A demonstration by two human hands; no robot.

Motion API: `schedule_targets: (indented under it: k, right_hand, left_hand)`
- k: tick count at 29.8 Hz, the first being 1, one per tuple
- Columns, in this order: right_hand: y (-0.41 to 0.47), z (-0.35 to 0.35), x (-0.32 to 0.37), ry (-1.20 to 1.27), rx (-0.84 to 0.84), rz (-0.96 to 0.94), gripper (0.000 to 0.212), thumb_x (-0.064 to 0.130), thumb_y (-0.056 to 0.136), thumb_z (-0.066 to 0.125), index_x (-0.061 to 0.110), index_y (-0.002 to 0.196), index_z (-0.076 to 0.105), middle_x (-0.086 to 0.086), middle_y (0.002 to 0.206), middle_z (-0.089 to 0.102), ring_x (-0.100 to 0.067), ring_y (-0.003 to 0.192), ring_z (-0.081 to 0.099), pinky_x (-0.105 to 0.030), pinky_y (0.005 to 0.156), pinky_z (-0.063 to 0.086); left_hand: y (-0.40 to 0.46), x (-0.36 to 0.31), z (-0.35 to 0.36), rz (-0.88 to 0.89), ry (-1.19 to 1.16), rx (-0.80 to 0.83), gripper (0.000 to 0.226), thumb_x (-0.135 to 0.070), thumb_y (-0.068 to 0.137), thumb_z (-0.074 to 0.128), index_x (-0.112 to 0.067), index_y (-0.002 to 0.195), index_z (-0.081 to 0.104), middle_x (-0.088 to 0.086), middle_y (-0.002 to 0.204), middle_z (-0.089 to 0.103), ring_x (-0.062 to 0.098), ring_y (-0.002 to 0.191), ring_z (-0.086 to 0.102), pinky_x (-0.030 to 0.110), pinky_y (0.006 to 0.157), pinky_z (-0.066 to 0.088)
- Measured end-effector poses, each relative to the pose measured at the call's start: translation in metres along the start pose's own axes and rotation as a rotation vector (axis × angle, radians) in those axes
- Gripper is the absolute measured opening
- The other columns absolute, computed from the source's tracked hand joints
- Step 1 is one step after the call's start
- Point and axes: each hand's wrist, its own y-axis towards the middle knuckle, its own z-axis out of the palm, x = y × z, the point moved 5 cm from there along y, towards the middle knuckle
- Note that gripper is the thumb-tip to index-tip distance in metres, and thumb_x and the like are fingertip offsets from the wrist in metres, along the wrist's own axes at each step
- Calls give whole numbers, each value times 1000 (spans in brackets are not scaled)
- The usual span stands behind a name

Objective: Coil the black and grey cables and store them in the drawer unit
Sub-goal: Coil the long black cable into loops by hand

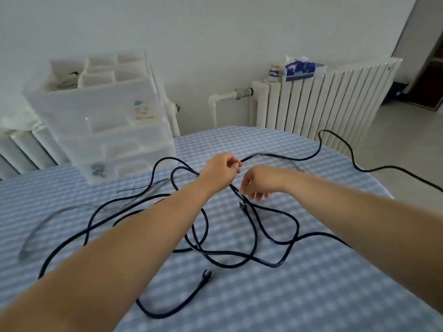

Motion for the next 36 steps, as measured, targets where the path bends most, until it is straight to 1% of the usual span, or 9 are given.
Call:
schedule_targets:
  k: [4, 8, 13, 16, 22, 26, 30, 33, 36]
  right_hand:
    - [-11, 26, 3, -282, -62, -11, 32, 31, 92, 60, 3, 107, 65, -7, 89, 73, -17, 68, 62, -22, 56, 44]
    - [-19, 43, 0, -446, -177, 11, 43, 38, 88, 63, 11, 116, 46, -3, 99, 61, -22, 88, 59, -32, 69, 45]
    - [-17, 55, 1, -544, -285, -9, 24, 17, 91, 50, 10, 110, 38, 1, 78, 51, -20, 67, 51, -30, 52, 36]
    - [-17, 59, 2, -534, -307, 29, 36, 10, 90, 50, 5, 121, 33, -4, 81, 54, -23, 66, 51, -30, 50, 35]
    - [-20, 43, -4, 267, -518, -47, 41, 13, 95, 45, 15, 133, 29, -7, 80, 55, -20, 55, 49, -30, 47, 37]
    - [-22, 35, -11, 661, -626, -14, 49, 7, 99, 35, 23, 143, 25, -10, 97, 54, -19, 58, 55, -32, 49, 53]
    - [-19, 43, -14, 1252, -602, 18, 40, -2, 94, 45, 19, 126, 37, -12, 88, 54, -16, 53, 56, -25, 42, 52]
    - [-17, 51, -8, 1620, -543, -41, 14, -5, 92, 49, 2, 104, 50, -10, 69, 49, -15, 48, 56, -25, 44, 53]
    - [-19, 58, -4, 1810, -517, -120, 7, -5, 92, 51, 0, 89, 55, -10, 66, 53, -15, 53, 61, -24, 49, 55]
  left_hand:
    - [-10, -1, -8, 55, -27, -140, 16, -13, 96, 48, -19, 89, 62, -9, 82, 68, -3, 60, 55, 7, 47, 37]
    - [-22, -2, -8, 84, -40, -164, 16, -15, 96, 48, -19, 91, 63, -10, 82, 68, -3, 65, 57, 6, 50, 38]
    - [-35, 4, -9, 82, -26, -203, 16, -16, 96, 48, -21, 91, 62, -15, 80, 65, -8, 67, 56, 9, 55, 37]
    - [-43, 7, -16, 96, 38, -218, 14, -17, 96, 49, -20, 96, 63, -14, 83, 64, -1, 73, 58, 16, 62, 41]
    - [-68, 17, -42, 65, 58, -341, 13, -19, 96, 50, -18, 105, 59, -7, 98, 60, 11, 84, 57, 23, 71, 43]
    - [-91, 27, -52, 32, -44, -520, 8, -25, 97, 48, -19, 99, 53, -3, 94, 57, 11, 76, 51, 28, 68, 45]
    - [-124, 14, -52, 220, 26, -691, 21, -30, 99, 42, -19, 83, 47, -11, 75, 46, 13, 71, 44, 25, 62, 36]
    - [-130, 9, -40, 221, 62, -596, 36, -42, 99, 33, -23, 70, 43, -8, 64, 48, 12, 57, 44, 30, 49, 34]
    - [-124, 16, -35, 153, 102, -522, 48, -49, 98, 28, -13, 80, 55, 1, 69, 58, 20, 62, 54, 38, 54, 44]
